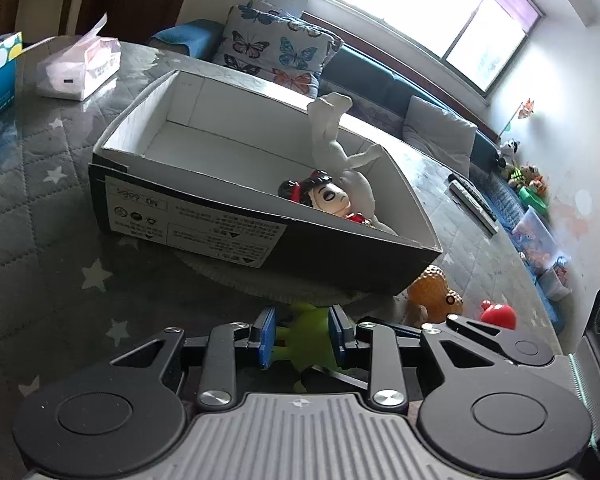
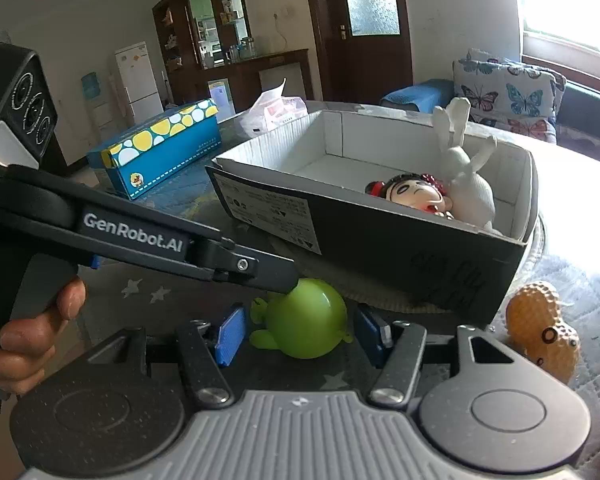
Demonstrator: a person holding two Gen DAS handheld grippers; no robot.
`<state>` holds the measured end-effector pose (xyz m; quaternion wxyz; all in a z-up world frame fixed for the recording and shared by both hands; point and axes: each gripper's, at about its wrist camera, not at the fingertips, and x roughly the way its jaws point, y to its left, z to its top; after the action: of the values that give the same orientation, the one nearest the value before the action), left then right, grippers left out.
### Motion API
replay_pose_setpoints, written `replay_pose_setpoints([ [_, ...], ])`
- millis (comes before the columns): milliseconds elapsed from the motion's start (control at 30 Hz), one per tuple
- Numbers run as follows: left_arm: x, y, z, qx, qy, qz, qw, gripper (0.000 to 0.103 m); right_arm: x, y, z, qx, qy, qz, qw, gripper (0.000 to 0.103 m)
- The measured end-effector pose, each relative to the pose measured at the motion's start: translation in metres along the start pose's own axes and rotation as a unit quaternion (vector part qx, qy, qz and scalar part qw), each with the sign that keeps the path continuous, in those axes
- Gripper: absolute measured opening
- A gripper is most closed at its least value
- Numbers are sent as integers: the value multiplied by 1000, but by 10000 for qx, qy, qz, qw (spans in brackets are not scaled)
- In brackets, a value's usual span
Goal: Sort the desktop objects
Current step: 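Move the left gripper to the green frog toy and grasp it, then carry the green toy into the shoebox and open the left gripper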
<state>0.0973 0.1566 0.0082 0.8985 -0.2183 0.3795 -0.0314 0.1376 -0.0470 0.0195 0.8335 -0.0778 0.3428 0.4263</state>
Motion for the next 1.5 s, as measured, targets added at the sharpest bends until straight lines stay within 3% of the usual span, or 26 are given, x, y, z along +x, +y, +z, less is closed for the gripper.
replay_pose_setpoints([
  [167,1,10,1,-280,21,-55,9996,32,6,-4,0,112,57,66,9999,53],
  [533,3,25,-2,-786,10,-146,9968,35,9,-1,-1,148,73,108,9998,53],
  [800,11,31,-4,-1108,67,-27,9938,35,8,1,-2,148,93,91,9998,49],
  [1200,1,20,-4,-805,12,-225,9965,27,-1,8,-4,44,47,121,9999,49],
  [1500,-19,4,10,-643,-254,-421,9967,27,-32,13,8,-75,-363,130,9992,49],
])
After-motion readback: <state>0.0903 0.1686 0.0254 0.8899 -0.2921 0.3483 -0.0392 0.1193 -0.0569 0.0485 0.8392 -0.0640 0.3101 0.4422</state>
